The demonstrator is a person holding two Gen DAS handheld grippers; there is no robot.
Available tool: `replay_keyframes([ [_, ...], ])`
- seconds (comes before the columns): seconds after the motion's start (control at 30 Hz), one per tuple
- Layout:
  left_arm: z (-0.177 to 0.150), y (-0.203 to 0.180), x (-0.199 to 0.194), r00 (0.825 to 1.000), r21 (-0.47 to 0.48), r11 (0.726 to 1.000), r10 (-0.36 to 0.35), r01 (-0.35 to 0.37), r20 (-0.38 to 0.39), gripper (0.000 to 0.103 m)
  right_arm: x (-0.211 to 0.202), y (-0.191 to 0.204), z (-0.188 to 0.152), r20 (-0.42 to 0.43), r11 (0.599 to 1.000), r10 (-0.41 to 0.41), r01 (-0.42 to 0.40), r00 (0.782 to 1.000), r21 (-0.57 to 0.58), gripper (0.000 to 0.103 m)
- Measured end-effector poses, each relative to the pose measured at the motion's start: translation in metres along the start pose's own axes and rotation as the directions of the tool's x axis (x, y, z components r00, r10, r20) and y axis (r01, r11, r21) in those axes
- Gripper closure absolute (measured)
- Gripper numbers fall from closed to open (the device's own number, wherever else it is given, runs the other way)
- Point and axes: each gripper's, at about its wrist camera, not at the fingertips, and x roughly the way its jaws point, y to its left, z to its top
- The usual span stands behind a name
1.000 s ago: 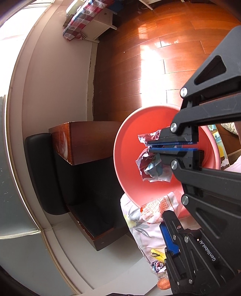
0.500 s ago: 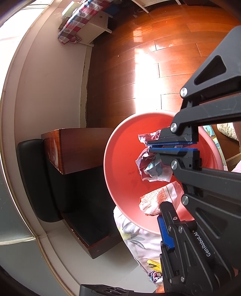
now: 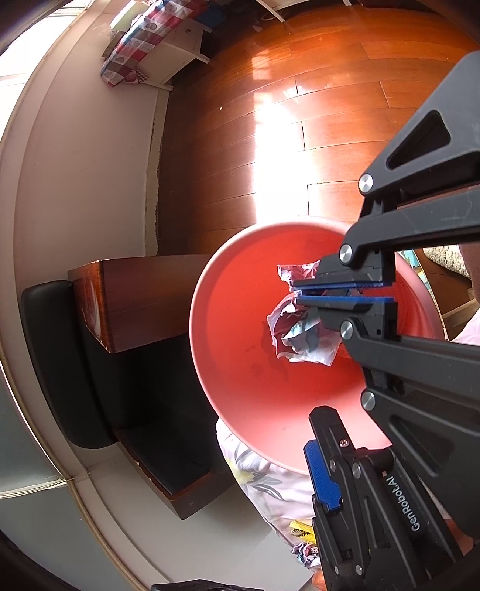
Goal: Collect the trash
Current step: 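Open the right gripper over the bucket while the left gripper releases the bag, then move both open grippers back over the table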
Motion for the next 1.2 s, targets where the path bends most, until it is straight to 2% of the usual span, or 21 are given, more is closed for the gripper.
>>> replay_keyframes([
  [0.17, -0.004, -0.002, -0.017, 0.999, 0.022, 1.0, 0.001, -0.002, 0.049, 0.068, -0.004, 0.006, -0.001, 0.007, 1.0, 0.025, -0.025, 1.0, -0.001, 0.098],
  [0.23, -0.006, -0.004, -0.026, 0.997, 0.038, 0.999, 0.011, -0.014, 0.077, 0.069, -0.008, 0.01, -0.002, 0.011, 0.999, 0.051, -0.051, 0.999, -0.001, 0.092],
  [0.33, -0.01, -0.005, -0.038, 0.993, 0.055, 0.998, 0.03, -0.036, 0.119, 0.068, -0.013, 0.014, -0.004, 0.027, 0.998, 0.059, -0.059, 0.998, 0.003, 0.091],
  [0.63, -0.027, 0.008, -0.078, 0.983, 0.044, 0.999, 0.001, -0.01, 0.183, 0.068, -0.042, 0.025, -0.008, 0.091, 0.996, 0.091, -0.093, 0.992, 0.017, 0.091],
  [0.93, -0.056, 0.038, -0.124, 0.969, -0.014, 1.0, -0.01, 0.014, 0.247, 0.063, -0.075, 0.059, -0.02, 0.12, 0.99, 0.14, -0.135, 0.983, -0.05, 0.091],
  [1.2, -0.088, 0.075, -0.16, 0.956, -0.077, 0.997, 0.025, -0.003, 0.291, 0.062, -0.098, 0.1, -0.039, 0.136, 0.973, 0.216, -0.201, 0.967, -0.116, 0.091],
])
